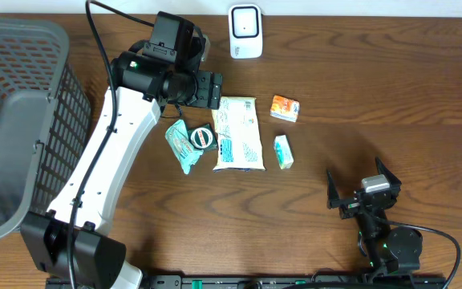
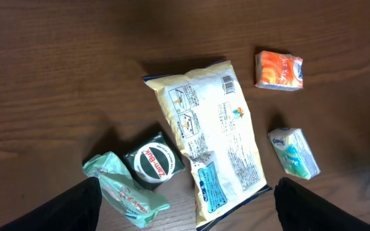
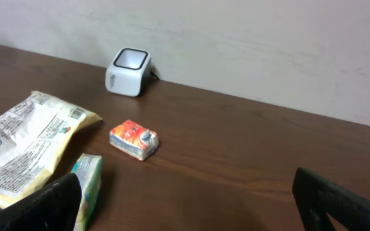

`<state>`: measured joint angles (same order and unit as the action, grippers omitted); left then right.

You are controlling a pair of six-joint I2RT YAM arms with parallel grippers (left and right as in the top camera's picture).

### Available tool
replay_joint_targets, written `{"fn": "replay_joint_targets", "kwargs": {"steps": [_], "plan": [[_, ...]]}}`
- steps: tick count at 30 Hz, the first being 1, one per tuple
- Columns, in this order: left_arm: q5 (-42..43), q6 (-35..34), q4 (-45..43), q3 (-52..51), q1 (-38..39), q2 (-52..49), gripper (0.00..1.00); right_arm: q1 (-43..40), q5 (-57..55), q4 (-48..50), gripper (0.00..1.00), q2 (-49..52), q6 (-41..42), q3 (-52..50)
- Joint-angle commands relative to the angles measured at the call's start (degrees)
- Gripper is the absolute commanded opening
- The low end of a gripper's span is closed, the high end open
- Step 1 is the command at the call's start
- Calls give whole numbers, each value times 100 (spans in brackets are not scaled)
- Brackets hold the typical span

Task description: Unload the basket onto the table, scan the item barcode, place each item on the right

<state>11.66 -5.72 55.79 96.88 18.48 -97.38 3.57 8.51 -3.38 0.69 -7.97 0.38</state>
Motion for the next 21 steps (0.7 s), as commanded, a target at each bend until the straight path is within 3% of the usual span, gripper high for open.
{"fn": "replay_joint_targets", "kwargs": {"steps": [1,5,21], "plan": [[-76,79,35,52,-31,39,85,39,-2,-24,99,-26,63,-7],[-76,83,9,52,-31,39,92,39,-2,-24,99,-26,63,-7],[-70,7,-52,52,-31,39,92,39,-2,-24,99,-26,63,-7]]}}
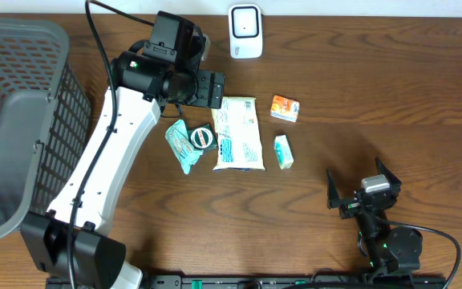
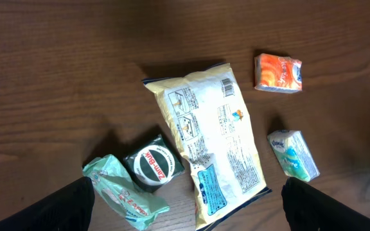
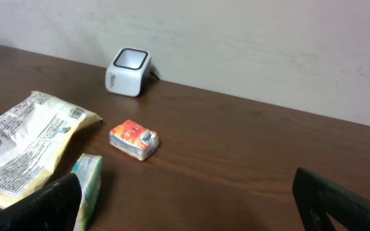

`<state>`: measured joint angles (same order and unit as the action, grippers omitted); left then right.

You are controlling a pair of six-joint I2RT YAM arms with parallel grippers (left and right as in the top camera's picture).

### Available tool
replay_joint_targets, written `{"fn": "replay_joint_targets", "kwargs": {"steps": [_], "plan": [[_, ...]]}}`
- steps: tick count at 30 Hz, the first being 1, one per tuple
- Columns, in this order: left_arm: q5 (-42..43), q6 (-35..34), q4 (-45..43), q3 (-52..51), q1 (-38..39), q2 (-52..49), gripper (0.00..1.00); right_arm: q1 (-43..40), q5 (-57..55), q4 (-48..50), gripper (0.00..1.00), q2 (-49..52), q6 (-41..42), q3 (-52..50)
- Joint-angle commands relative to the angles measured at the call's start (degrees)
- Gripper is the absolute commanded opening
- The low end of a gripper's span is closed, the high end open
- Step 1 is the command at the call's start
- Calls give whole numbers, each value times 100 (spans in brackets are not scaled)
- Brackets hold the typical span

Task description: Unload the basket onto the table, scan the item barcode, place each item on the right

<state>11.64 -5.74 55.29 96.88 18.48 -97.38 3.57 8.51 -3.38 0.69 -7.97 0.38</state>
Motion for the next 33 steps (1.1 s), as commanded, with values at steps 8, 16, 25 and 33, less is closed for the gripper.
{"fn": "replay_joint_targets", "kwargs": {"steps": [8,16,25,33], "plan": [[-28,-96,-2,52,-28,39,92,39,-2,-24,99,-26,63,-7],[-28,-96,-7,52,-28,39,92,39,-2,-24,99,-26,63,-7],[-28,-96,-2,52,-31,39,92,39,-2,-24,99,-26,63,-7],[-28,-96,-7,52,-31,39,92,39,-2,-24,99,-26,63,-7]]}}
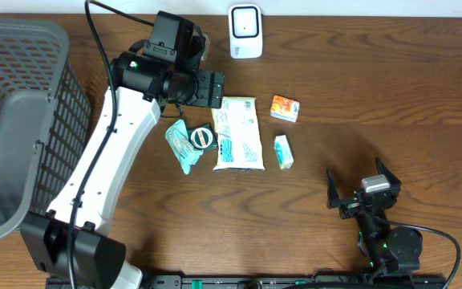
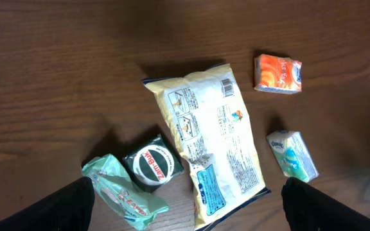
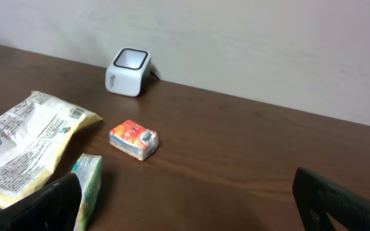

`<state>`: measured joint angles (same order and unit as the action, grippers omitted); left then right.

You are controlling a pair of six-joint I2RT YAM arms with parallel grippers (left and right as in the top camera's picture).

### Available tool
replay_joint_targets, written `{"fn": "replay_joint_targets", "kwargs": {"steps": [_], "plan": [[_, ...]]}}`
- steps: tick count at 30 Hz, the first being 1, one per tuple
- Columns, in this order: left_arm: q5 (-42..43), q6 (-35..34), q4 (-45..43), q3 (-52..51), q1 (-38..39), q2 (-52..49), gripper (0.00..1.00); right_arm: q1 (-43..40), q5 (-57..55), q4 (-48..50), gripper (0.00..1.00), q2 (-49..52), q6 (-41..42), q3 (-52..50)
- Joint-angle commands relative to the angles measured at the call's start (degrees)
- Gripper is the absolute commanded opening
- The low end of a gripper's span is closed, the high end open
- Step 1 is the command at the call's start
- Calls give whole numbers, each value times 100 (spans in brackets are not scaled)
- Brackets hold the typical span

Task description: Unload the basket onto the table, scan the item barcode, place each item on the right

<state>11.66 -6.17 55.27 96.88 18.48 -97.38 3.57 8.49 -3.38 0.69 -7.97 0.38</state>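
Observation:
A white barcode scanner stands at the table's back edge, also in the right wrist view. Items lie in the middle: a cream snack bag, a dark round tin, a green packet, an orange pack and a teal tissue pack. My left gripper hangs open high above the bag and tin, holding nothing. My right gripper rests open near the front right, empty.
A large grey mesh basket takes up the left side of the table. The pale wall rises right behind the scanner. Bare wood spreads to the right of the items.
My left gripper was open over the items, fingers a little closer in view; then its fingertips stood slightly wider apart with the same items below. The right arm and all items have stayed put throughout.

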Motion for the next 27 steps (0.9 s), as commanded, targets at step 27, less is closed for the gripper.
{"fn": "replay_joint_targets", "kwargs": {"steps": [27], "plan": [[-33,13,-214,52,-31,42,92,39,0,-24,99,-26,63,-7]]}}
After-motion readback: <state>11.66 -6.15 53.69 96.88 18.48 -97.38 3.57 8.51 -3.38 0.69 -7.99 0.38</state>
